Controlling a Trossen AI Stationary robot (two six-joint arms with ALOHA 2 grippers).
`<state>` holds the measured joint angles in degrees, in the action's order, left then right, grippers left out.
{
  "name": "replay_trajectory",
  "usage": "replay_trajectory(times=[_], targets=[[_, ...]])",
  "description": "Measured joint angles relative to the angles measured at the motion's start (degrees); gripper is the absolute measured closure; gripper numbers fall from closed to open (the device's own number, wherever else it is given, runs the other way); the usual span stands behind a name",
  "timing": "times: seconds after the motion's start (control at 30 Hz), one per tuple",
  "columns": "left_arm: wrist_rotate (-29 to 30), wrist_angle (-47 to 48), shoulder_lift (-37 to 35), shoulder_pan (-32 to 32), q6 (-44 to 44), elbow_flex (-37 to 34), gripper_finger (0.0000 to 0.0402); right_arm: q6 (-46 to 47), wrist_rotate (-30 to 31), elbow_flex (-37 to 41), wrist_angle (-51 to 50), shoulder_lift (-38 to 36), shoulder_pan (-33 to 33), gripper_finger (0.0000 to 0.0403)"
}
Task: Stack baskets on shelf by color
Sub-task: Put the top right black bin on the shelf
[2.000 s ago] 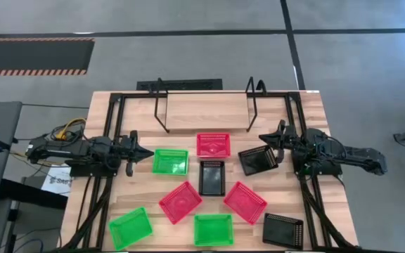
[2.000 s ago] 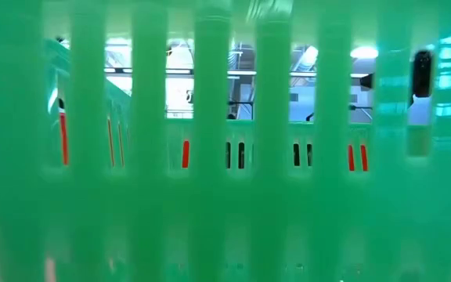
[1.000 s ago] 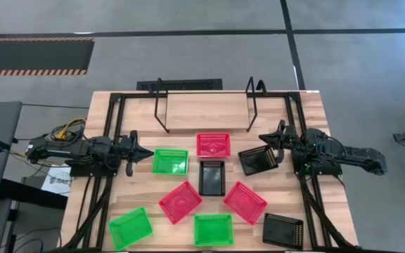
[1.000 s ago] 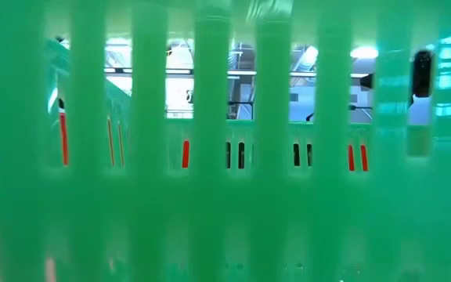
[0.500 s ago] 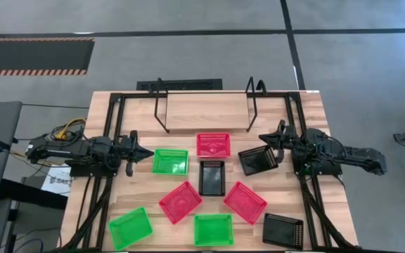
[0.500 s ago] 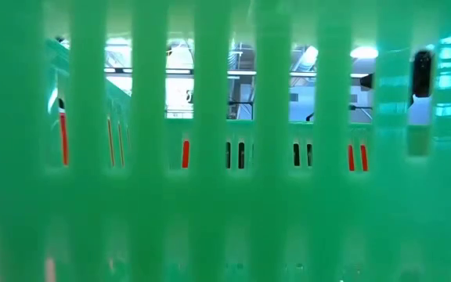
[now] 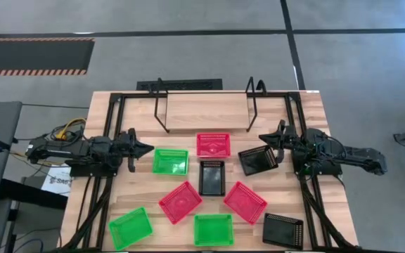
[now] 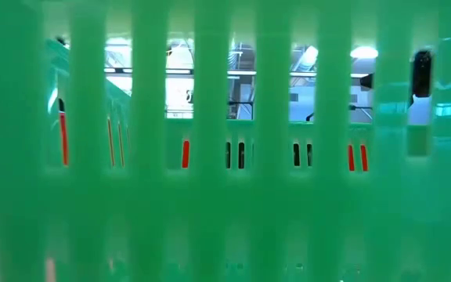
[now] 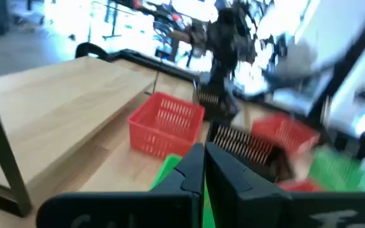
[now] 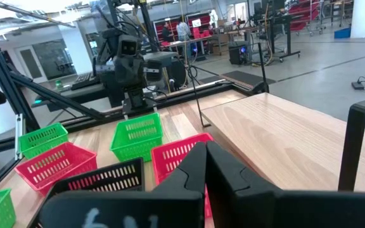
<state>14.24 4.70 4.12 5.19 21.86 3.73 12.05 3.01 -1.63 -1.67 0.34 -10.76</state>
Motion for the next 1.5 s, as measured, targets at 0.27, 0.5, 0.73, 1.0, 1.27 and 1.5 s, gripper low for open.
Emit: replay_trajectory(times=[0.27, 0.5, 0.73, 1.0, 1.27, 1.5], targets=[[7.6, -1.4, 0.0, 0.0, 14.6, 0.0, 0.0402, 0.1, 0.0, 0.4, 5.4, 0.0, 0.0, 0.0376], [8.5, -1.5, 0.0, 0.0, 15.7, 0.1, 0.0401, 5.8, 0.0, 0.3, 15.2, 0.0, 0.3, 0.0376], [4.0, 2.0, 0.0, 0.0, 24.2, 0.2, 0.0401, 14.8, 0.0, 0.1, 22.6, 0.0, 0.4, 0.0371], [4.5, 2.4, 0.0, 0.0, 25.6, 0.3, 0.0401, 14.9, 0.0, 0.1, 23.2, 0.0, 0.3, 0.0371], [5.7, -3.8, 0.0, 0.0, 17.1, 0.2, 0.0398, 16.9, 0.3, -0.8, 25.6, 0.0, 0.3, 0.0358], [5.3, -17.1, 0.0, 0.0, 8.6, 0.3, 0.0329, 17.6, 1.5, -11.9, 12.6, 2.5, 0.3, 0.0317]])
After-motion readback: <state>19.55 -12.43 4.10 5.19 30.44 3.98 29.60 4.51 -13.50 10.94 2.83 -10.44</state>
